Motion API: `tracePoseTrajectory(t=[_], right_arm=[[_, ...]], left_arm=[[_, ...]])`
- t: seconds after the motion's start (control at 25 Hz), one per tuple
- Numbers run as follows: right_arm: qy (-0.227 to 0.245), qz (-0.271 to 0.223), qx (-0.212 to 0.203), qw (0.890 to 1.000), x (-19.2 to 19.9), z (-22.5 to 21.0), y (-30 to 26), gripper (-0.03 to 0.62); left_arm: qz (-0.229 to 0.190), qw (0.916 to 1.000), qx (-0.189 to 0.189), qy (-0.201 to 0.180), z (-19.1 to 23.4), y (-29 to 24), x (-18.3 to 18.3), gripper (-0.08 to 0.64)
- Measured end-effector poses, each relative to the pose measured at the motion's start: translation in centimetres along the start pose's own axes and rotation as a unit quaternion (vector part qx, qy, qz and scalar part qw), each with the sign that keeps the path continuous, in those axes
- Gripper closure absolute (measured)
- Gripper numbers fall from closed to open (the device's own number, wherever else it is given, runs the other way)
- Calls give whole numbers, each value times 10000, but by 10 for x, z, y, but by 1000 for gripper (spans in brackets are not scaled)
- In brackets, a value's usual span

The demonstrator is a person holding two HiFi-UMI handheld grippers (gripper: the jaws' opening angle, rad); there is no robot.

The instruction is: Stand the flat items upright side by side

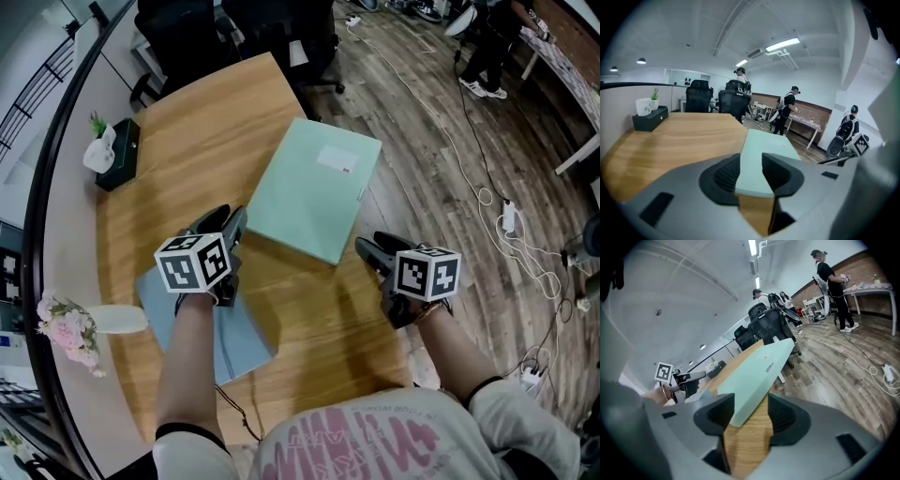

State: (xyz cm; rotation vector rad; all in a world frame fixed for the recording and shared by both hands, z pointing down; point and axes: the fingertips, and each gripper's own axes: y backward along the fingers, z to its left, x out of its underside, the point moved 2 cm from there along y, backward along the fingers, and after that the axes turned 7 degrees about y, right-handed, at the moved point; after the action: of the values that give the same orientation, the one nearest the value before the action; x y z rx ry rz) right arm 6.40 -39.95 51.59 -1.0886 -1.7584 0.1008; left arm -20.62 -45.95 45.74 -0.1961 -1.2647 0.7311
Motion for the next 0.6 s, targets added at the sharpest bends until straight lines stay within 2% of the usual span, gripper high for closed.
tracePoseTrajectory(t=[0.16,0.4,0.6], right_arm=[[-36,106,-44,9999,-4,-6,-24,303],[-96,251,-37,9996,-14,-11,-57,136],[-141,447,-61,9989,-15,-11,-78,127]], left_arm=[[529,9979,237,-279,10,-37,3,335],[1051,9927,529,-276,18,-85,14,207],[1250,9899,669,-72,17,-112,22,176]])
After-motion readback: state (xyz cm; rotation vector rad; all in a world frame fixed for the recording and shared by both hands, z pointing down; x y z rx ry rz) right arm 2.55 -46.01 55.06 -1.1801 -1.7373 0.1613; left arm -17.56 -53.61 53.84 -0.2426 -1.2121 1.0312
